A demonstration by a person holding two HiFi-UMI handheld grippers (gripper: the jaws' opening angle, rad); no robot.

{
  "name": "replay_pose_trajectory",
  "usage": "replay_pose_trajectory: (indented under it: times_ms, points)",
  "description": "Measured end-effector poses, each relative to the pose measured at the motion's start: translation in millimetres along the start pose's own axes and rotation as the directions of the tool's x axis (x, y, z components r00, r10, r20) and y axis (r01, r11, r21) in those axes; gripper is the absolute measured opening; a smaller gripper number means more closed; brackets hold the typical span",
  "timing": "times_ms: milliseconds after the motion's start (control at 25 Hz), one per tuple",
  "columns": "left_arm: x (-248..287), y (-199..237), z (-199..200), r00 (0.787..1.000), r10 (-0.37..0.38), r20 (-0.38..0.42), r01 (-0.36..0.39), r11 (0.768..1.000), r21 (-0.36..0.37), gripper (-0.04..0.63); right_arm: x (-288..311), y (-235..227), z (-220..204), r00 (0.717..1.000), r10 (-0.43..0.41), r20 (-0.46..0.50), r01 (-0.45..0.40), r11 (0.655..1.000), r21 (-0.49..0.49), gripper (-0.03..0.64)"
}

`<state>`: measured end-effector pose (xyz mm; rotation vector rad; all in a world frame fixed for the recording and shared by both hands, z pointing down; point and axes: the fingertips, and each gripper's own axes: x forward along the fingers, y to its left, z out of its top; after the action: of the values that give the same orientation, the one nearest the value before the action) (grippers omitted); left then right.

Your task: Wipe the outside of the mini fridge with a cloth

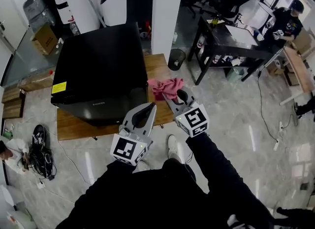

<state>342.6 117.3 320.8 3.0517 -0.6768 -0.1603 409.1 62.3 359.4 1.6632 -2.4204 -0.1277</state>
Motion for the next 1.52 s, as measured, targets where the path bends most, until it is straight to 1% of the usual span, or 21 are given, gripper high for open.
replay_pose_trajectory:
  times_ms: [200,280,360,440,560,720,840,1000,1280,1400,1520]
  points:
    - [29.6,-10.8,-20.0,0.999,0.028,0.021,-0.028,1.000,0.014,0.007,19.2,-12.8,-25.9,0.992,0.127,0.014,-0.127,0.992,0.019,0.087]
    - [41.9,-9.0,-27.9,0.998,0.046,0.038,-0.047,0.999,0.017,0.007,32.8,-17.2,-32.8,0.983,0.182,0.027,-0.183,0.983,0.020,0.087]
    - [54.9,-5.6,-36.4,0.997,0.063,0.039,-0.063,0.998,0.003,0.007,47.4,-22.0,-36.6,0.970,0.239,0.043,-0.241,0.970,0.025,0.087]
    - [69.6,-1.7,-46.2,0.997,0.079,0.014,-0.079,0.997,0.001,0.006,61.7,-29.1,-39.0,0.955,0.291,0.066,-0.294,0.955,0.040,0.087]
    - [88.1,6.6,-64.1,0.991,0.130,-0.042,-0.130,0.991,0.002,0.006,79.3,-36.8,-43.8,0.929,0.353,0.107,-0.362,0.929,0.074,0.087]
    - [109.8,22.1,-80.5,0.975,0.210,-0.068,-0.209,0.978,0.019,0.006,100.9,-43.0,-49.7,0.899,0.413,0.145,-0.428,0.898,0.099,0.087]
    - [121.6,32.9,-87.5,0.955,0.286,-0.078,-0.285,0.958,0.017,0.007,112.2,-50.4,-52.0,0.883,0.438,0.169,-0.459,0.880,0.119,0.087]
    - [134.5,47.1,-97.1,0.928,0.361,-0.095,-0.362,0.932,0.011,0.006,130.6,-62.0,-60.7,0.875,0.453,0.174,-0.477,0.867,0.141,0.087]
    - [165.4,65.7,-110.5,0.892,0.442,-0.093,-0.445,0.896,-0.005,0.006,170.2,-90.1,-69.8,0.852,0.489,0.188,-0.516,0.845,0.140,0.087]
    - [175.6,75.3,-113.6,0.876,0.473,-0.087,-0.475,0.880,-0.001,0.006,189.5,-101.6,-74.8,0.848,0.498,0.181,-0.523,0.842,0.131,0.087]
    - [183.6,84.1,-117.9,0.858,0.503,-0.101,-0.506,0.863,0.001,0.006,209.6,-113.8,-80.4,0.847,0.503,0.170,-0.525,0.841,0.127,0.087]
